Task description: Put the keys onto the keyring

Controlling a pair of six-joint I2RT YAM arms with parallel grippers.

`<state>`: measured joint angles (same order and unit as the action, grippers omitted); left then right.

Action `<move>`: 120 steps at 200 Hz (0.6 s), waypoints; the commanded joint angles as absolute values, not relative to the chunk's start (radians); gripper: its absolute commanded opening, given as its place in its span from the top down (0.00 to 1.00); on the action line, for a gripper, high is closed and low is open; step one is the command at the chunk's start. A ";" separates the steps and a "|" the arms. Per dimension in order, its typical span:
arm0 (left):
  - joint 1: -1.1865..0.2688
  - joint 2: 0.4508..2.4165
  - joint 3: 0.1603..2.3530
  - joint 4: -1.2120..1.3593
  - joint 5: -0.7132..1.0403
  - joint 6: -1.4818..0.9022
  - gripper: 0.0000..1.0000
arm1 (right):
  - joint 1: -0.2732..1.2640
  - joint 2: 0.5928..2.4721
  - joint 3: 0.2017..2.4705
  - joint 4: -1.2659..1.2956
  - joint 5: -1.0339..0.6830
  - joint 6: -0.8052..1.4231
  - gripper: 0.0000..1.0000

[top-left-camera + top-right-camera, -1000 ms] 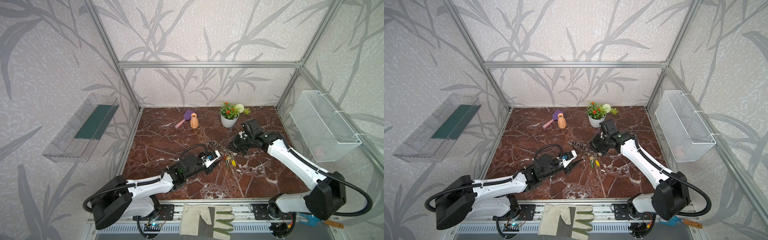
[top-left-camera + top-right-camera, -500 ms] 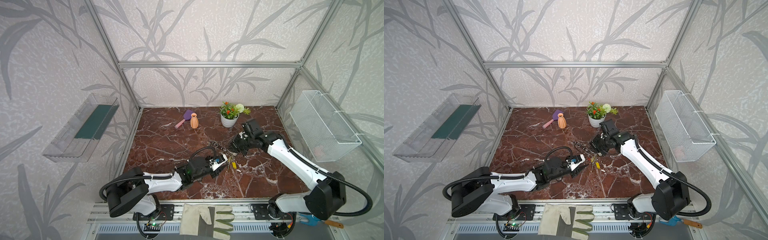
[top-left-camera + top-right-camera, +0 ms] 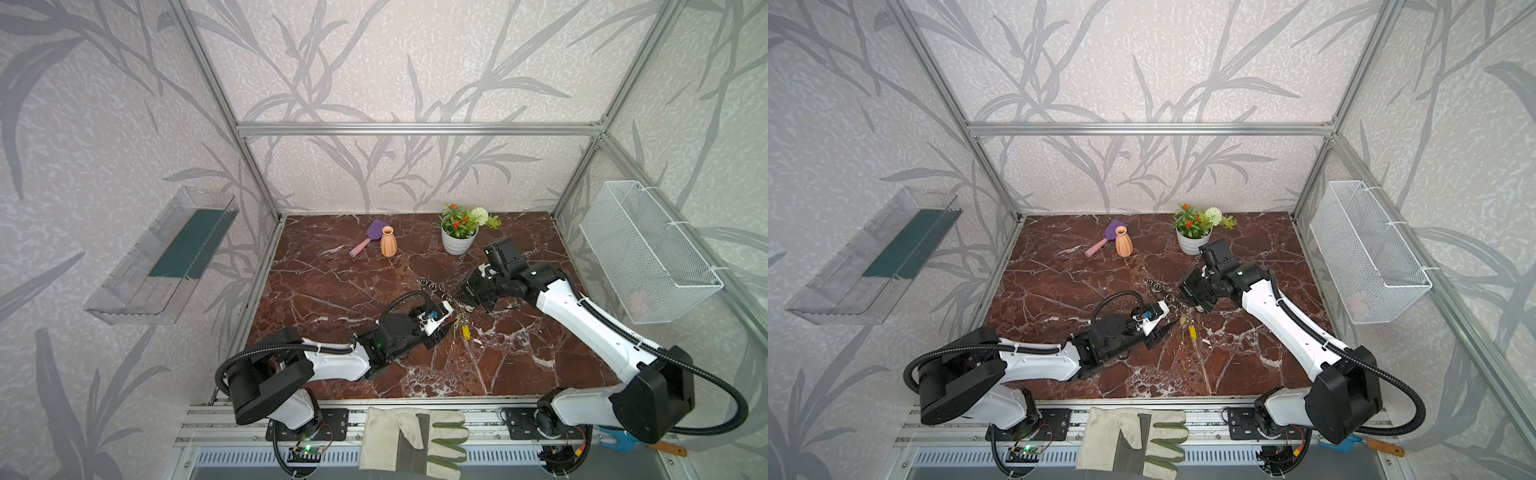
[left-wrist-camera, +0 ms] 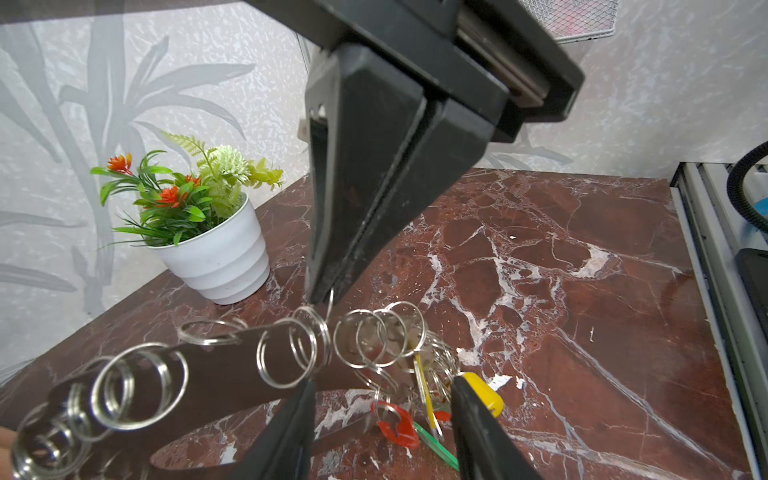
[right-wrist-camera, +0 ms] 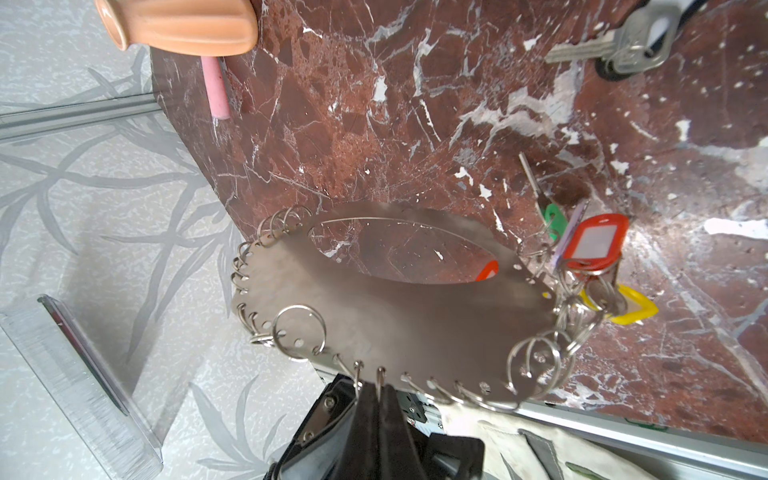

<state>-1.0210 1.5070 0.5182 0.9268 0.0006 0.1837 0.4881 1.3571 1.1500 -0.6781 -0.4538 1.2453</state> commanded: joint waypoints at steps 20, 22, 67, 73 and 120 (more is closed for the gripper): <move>-1.022 1.532 0.557 0.984 0.000 0.191 0.44 | 0.497 1.315 1.142 -0.652 -0.469 1.252 1.00; -1.021 1.533 0.557 0.985 0.001 0.190 0.43 | 0.496 1.315 1.141 -0.651 -0.470 1.253 1.00; -1.024 1.528 0.548 0.991 0.026 0.151 0.44 | 0.497 1.309 1.131 -0.641 -0.466 1.255 1.00; -1.025 1.527 0.543 0.995 0.026 0.146 0.44 | 0.497 1.309 1.130 -0.637 -0.467 1.256 1.00; -1.071 1.485 0.478 0.983 0.036 0.111 0.44 | 0.497 1.326 1.138 -0.640 -0.462 1.253 1.00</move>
